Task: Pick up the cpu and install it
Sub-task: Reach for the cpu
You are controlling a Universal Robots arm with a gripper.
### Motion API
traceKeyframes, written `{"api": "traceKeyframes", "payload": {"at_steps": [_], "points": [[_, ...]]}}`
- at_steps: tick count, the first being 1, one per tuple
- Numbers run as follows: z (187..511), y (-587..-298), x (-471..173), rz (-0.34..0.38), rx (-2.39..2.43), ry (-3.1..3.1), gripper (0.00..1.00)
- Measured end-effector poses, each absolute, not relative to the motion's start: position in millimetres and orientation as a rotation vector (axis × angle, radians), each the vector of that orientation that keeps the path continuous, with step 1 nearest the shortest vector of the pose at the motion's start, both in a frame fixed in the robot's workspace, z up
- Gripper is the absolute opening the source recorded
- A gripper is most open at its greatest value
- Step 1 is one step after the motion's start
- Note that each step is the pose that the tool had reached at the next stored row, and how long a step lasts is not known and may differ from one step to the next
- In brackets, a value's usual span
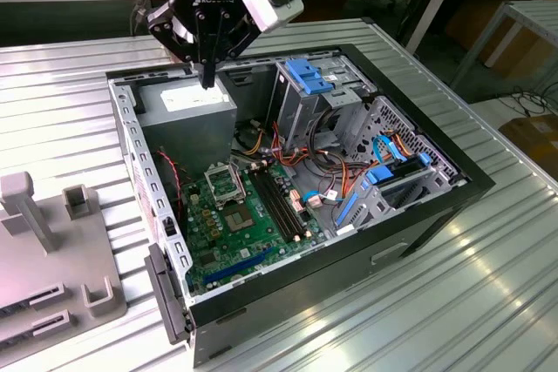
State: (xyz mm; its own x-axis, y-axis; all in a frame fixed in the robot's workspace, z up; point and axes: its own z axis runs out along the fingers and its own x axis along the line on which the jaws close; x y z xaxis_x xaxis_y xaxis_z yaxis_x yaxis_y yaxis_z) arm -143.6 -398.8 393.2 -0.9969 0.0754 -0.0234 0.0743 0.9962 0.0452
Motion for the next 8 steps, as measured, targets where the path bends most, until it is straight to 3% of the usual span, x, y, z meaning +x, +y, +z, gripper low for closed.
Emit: {"api": "traceKeyframes", "payload": {"at_steps": [8], "points": [[393.3,-398.9,-145.1,0.069,0.117,3.114,0.11]]}}
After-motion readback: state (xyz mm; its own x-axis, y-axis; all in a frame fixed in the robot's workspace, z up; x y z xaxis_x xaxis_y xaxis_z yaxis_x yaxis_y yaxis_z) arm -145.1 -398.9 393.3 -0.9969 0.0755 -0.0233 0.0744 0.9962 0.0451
